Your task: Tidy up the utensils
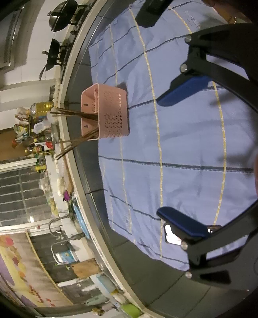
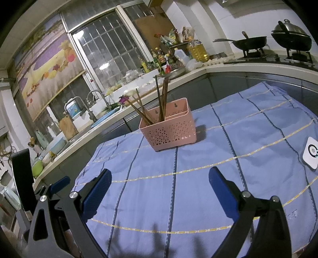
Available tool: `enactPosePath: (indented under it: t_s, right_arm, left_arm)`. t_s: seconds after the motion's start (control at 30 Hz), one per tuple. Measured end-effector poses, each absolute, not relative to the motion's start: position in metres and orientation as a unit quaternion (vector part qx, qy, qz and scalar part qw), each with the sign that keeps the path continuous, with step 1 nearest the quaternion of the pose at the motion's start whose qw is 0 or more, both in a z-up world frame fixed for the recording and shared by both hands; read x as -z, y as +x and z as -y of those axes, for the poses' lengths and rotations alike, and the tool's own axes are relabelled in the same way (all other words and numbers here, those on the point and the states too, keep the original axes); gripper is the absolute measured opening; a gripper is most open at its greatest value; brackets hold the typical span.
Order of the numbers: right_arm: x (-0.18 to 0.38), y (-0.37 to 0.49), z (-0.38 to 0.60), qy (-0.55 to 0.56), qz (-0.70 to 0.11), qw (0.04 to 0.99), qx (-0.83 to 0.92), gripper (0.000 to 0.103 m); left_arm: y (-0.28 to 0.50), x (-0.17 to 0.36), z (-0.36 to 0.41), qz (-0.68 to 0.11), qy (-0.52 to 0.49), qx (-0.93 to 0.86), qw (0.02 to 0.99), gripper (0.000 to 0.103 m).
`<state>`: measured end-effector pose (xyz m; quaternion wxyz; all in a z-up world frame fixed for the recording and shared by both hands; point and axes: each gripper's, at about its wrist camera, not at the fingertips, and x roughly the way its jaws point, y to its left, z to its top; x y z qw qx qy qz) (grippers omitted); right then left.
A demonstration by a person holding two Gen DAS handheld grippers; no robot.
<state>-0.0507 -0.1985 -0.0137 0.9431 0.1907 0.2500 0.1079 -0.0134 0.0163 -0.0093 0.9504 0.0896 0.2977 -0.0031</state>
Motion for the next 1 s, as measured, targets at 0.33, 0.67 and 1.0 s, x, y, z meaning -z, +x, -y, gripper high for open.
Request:
enactPosePath:
  t_s: [0.33, 0.67, 1.0]
  right_arm:
    - [0.010, -0.053, 0.202, 0.193, -0.246, 0.944, -0.104, 0.097]
    - [0.009, -0.055, 0.213, 0.199, -0.243, 0.945, -0.093, 0.097]
    - [0.010, -0.055, 0.220, 0.208, -0.243, 0.943, -0.087, 0.097]
  left_arm:
    - [-0.012, 0.001, -0.010, -0.288, 0.087, 0.005, 0.954, 0.097]
    - [-0.012, 0.001, 0.004, -0.289, 0.091, 0.021, 0.953, 0.097]
    - [-0.013, 0.004, 0.017, -0.296, 0.097, 0.035, 0.950, 0.097]
